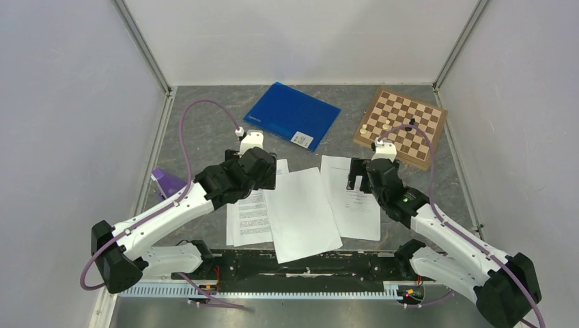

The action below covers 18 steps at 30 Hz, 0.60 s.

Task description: Put the files into the folder

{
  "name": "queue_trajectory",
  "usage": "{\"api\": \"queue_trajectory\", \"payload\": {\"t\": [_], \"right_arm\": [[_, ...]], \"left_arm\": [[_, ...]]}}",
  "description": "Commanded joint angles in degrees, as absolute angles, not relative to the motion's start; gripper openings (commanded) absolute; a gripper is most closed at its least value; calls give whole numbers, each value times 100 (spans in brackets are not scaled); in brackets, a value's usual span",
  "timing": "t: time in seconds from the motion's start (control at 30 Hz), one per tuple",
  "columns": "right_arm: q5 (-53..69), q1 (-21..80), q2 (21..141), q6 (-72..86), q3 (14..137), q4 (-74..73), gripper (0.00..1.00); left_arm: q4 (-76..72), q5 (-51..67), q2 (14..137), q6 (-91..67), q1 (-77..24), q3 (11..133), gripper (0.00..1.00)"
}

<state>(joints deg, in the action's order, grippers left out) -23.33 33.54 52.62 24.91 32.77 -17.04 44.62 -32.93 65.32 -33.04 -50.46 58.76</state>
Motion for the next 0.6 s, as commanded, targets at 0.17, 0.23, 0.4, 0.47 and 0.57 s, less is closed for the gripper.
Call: {"api": "queue_trajectory", "payload": {"t": [0.17, 0.23, 0.4, 0.47, 0.57], "right_arm": [[-2364, 3342, 5399, 2593, 3069, -1260, 99], [-2339, 3327, 5380, 2576, 3043, -1216, 99], [-2251, 3128, 5273, 2483, 2934, -1117, 99], [-1866, 2813, 5240, 2436, 2825, -1019, 99], [-1148, 2187, 5195, 2409, 2625, -842, 99]], "left_arm": [[4167, -3389, 6567, -3281, -4636, 6040, 99], [4007, -3062, 6553, -3333, -4387, 5976, 98], [3627, -2409, 6611, -3565, -3651, 5748, 98], [3440, -2239, 6689, -3532, -3379, 5630, 98], [3099, -2137, 6816, -3427, -3105, 5400, 98]]}}
